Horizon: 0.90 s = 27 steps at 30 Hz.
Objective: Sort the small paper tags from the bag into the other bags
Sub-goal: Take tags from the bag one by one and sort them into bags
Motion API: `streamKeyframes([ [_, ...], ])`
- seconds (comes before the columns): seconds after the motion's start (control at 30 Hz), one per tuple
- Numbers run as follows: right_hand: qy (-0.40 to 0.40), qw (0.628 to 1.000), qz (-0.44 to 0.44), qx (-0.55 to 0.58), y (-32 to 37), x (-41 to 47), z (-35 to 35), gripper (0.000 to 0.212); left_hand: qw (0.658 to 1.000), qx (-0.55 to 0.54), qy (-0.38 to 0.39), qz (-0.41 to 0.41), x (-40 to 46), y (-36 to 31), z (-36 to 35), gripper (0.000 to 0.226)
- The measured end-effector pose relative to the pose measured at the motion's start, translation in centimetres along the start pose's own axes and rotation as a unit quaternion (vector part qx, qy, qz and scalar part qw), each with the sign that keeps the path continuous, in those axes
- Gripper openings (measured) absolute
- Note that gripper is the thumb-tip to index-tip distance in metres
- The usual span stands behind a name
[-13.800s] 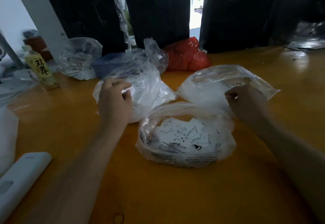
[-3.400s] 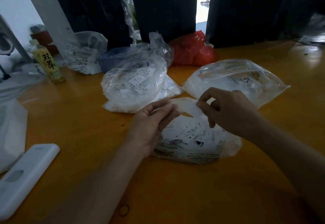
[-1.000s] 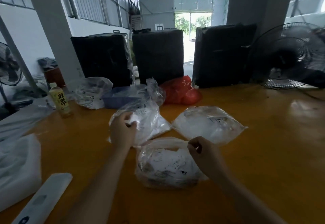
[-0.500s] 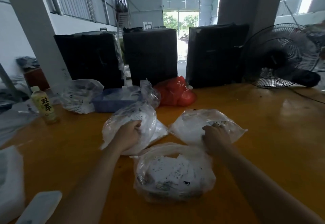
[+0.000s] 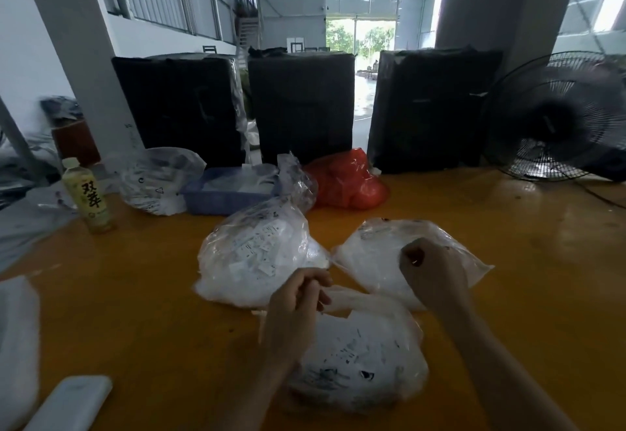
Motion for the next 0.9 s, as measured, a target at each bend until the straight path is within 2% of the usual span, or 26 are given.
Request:
streamKeyframes([
  [0.07,0.044,0.996,0.016,0.081,1.7,-1.1,-0.4,0.009,0.998,-0.045,0.02,0.033,-0.4,1.1,-0.9,0.019],
  [0.1,0.069,0.991,0.028,0.112,2.6,-1.7,-1.0,0.012,0.995,-0.073,0.033,0.059,-0.6,1.5,-1.3,0.024],
  [0.2,0.121,0.978,0.065,0.155,4.7,-3.8,-3.0,0.018,0.974,-0.171,0.058,0.137,-1.0,2.7,-1.9,0.052],
  [0.27,0.152,0.973,0.093,0.149,5.5,-5.0,-4.3,0.019,0.969,-0.18,0.072,0.151,-1.3,3.0,-2.0,0.069],
  [0.3,0.167,0.97,0.106,0.143,5.7,-5.4,-4.8,0.019,0.97,-0.174,0.081,0.15,-1.4,3.0,-2.0,0.07],
  [0.4,0.192,0.963,0.122,0.142,5.8,-6.3,-5.6,0.024,0.965,-0.197,0.043,0.17,-1.6,3.9,-1.5,0.054],
  [0.57,0.189,0.961,0.123,0.162,5.1,-6.9,-5.9,0.03,0.926,-0.308,-0.003,0.217,-1.7,4.7,-1.0,0.047],
  [0.73,0.196,0.962,0.11,0.154,5.1,-7.1,-5.8,0.028,0.932,-0.292,0.0,0.217,-1.7,4.3,-0.9,0.02],
  [0.8,0.175,0.97,0.092,0.14,4.6,-6.7,-5.1,0.026,0.938,-0.277,0.003,0.209,-1.5,4.2,-0.9,0.016],
  [0.9,0.088,0.991,-0.012,0.104,1.5,-3.8,-2.9,0.025,0.936,-0.282,0.01,0.211,-1.5,4.2,-0.9,0.017],
])
Point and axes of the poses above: each hand's wrist, its own x-axis towards the middle knuckle, its own z-axis out of the back of the hand, y = z × x, the point moved 7 cm from there along x, towards the middle knuckle, and after that the axes turned 2 degrees about y, right-handed, at the moved point
